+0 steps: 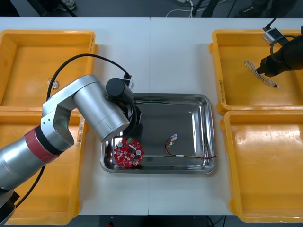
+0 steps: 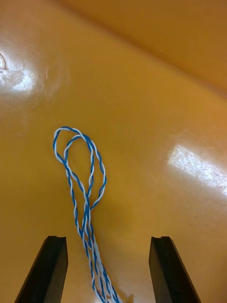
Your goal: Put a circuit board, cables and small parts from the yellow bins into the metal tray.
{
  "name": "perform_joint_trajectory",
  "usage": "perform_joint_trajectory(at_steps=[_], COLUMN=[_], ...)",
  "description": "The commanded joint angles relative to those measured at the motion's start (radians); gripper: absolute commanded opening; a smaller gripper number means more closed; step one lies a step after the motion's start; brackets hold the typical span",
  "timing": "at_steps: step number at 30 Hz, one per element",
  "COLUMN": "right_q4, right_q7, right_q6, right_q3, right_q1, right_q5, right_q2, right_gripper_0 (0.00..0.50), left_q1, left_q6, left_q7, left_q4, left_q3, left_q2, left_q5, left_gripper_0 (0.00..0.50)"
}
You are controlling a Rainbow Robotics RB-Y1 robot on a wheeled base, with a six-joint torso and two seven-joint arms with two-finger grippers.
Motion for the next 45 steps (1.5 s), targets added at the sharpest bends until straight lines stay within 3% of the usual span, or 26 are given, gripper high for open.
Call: perform_joint_trajectory(at_steps=[1,11,16,25,36,37,38,39,42,45], right_q4=[-0.015,-0.015,-0.015,-0.015,-0.015,-0.015,-0.015,-0.015,-0.015,-0.015], right_q7=[0.024,0.028,0.031,0.036,0.036,0.036,0.036,0.036,0.036,0.038], right_q6=[-0.017,-0.026,-0.045,-0.065,-0.107,-0.109,-0.111,-0.111,-0.115,-0.120], right_q3=[-0.024,-0.024,-0.024,-0.023,-0.024,-0.024,-0.024,-0.024,-0.023,-0.023], right_q1=[0.002,0.031,0.059,0.074,0.108,0.111,0.112,0.114,0.118,0.120], right_q5=[-0.013,-0.013,-0.068,-0.076,-0.113,-0.114,-0.117,-0.117,-0.117,-0.117], right_q2=[0.010,0.010,0.010,0.013,0.024,0.024,0.025,0.027,0.028,0.033], right_gripper_0=[0.500,0.500,0.500,0.500,0.500,0.472,0.336,0.280,0.016,0.000], left_q1=[0.009,0.006,-0.003,-0.055,-0.106,-0.106,-0.106,-0.106,-0.106,-0.106], left_q6=[-0.013,-0.006,0.083,0.252,0.367,0.372,0.378,0.381,0.395,0.402], left_q7=[0.036,0.041,0.032,0.007,-0.085,-0.099,-0.117,-0.126,-0.171,-0.201], left_q4=[-0.009,-0.045,-0.093,-0.153,-0.159,-0.159,-0.159,-0.159,-0.157,-0.157], left_q3=[-0.018,-0.009,0.045,0.177,0.358,0.372,0.395,0.407,0.455,0.485], left_q2=[-0.023,-0.006,0.004,0.020,0.079,0.083,0.089,0.094,0.112,0.129], left_q5=[-0.013,-0.014,0.027,0.118,0.202,0.205,0.211,0.213,0.219,0.225], left_gripper_0=[0.500,0.500,0.500,0.500,0.500,0.500,0.500,0.500,0.500,0.500])
